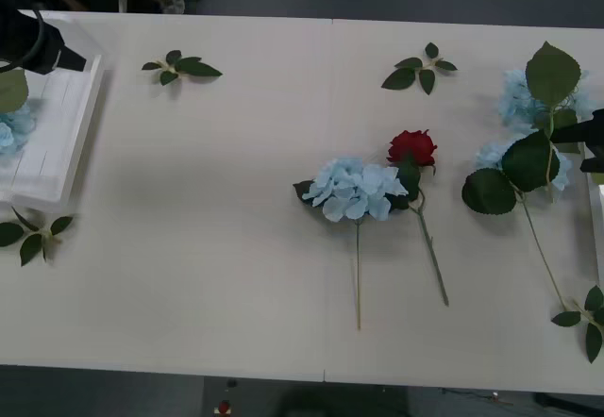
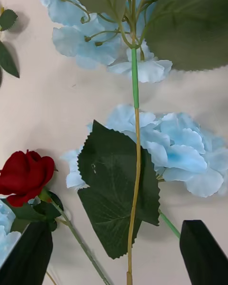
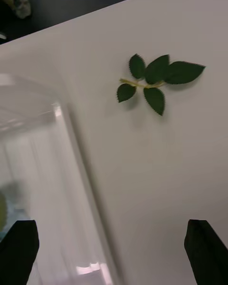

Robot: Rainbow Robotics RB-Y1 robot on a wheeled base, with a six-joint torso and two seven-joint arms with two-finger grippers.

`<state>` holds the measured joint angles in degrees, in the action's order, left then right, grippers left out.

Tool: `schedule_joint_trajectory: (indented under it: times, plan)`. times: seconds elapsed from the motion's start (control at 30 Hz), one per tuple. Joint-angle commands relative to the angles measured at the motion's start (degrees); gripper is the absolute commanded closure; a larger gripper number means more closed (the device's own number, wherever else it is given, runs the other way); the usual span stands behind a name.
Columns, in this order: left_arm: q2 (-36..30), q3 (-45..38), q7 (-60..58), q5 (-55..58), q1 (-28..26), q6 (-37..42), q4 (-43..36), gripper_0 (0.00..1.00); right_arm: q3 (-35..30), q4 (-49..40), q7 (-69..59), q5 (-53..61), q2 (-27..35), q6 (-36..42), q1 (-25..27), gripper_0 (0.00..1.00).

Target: Put the red flowers into the right box and the blue flowers into the left box

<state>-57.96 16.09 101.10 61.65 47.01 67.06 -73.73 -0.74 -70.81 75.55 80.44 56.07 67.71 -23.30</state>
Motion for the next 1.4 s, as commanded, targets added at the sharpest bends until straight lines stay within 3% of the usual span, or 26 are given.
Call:
schedule_joint_trajectory:
  times: [0.03, 0.37, 0.53, 0.8, 1.0, 1.4]
  plan:
    - [5.13, -6.87, -0.73, 0.05, -7.81, 0.0, -7.92, 0.11, -0.32, 0.06, -0.05, 1.03, 0.62, -0.12, -0.61, 0.2]
    - [20.25, -17.76, 3.4, -1.62, -22.31, 0.0, -23.65, 0.11, -0.05, 0.67, -12.7, -2.66, 0.62, -0.21, -5.01, 0.2]
    - [29.04, -21.37, 12.98, 3.21, -28.99, 0.09, -28.4, 0.11, 1.44, 4.28, -16.31, -5.38, 0.62, -0.12, -9.75, 0.2]
    - [35.46, -21.98, 28.89, 15.17, -35.93, 1.23, -32.88, 0.11, 8.03, 15.88, -16.4, -8.9, 0.62, -0.47, -20.21, 0.2]
    - [36.16, -23.04, 36.1, 24.75, -37.6, 7.83, -33.67, 0.11, 14.89, 23.26, -16.31, -8.63, 0.62, -3.98, -25.13, 0.2]
    - [38.62, -23.3, 39.26, 34.59, -38.22, 15.56, -33.67, 0.11, 20.87, 27.13, -16.31, -8.81, -1.32, -10.84, -25.31, 0.24]
